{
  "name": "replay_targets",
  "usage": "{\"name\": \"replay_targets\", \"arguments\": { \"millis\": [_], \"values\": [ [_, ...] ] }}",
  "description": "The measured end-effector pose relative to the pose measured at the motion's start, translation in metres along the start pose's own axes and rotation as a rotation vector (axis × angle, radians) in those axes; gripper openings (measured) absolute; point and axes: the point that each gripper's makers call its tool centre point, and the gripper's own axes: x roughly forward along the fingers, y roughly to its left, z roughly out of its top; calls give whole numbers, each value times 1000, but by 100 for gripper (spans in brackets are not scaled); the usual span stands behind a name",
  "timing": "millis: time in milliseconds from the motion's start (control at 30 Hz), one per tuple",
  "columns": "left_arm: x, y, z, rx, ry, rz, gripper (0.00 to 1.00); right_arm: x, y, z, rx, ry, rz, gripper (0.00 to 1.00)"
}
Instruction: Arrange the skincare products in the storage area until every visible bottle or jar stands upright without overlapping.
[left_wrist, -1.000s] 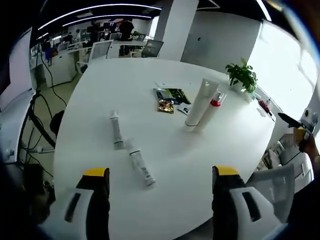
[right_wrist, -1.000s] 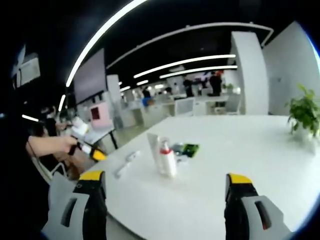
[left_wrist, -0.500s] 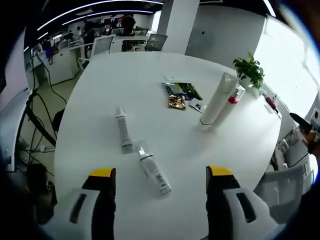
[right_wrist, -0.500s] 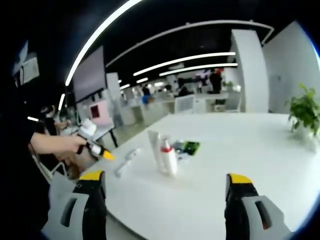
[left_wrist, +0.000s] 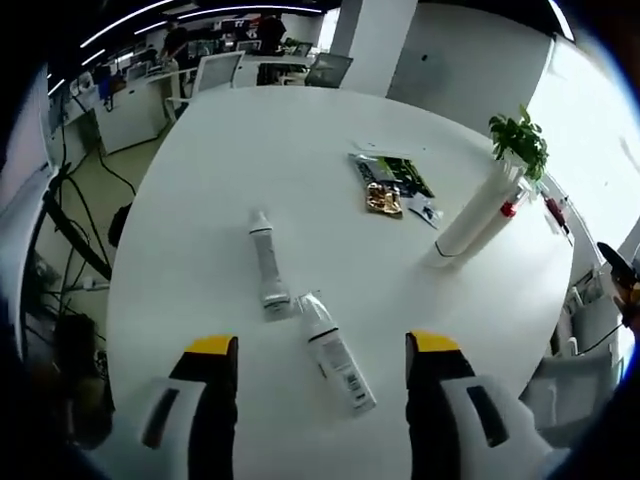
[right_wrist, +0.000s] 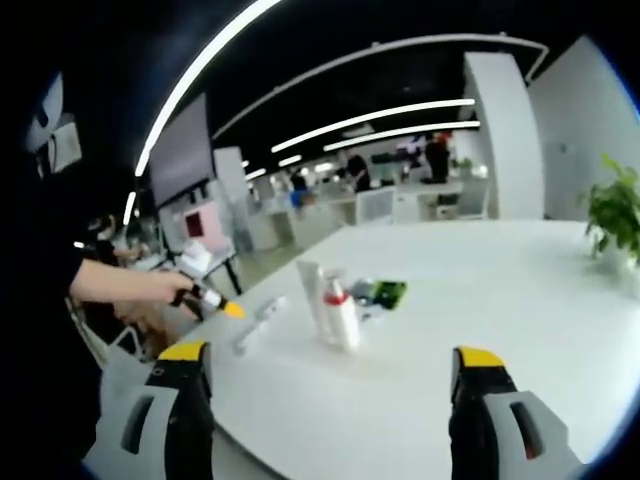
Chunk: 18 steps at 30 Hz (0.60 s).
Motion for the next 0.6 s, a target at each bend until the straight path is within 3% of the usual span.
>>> {"name": "replay_targets", "arguments": {
  "millis": [367,600],
  "values": [
    [20,23,12,18,39,24,64,14,-5,-6,34,27,8,95],
    [32,24,15,-1,61,28,61,22,-5,-12,49,41,21,95]
  ]
}}
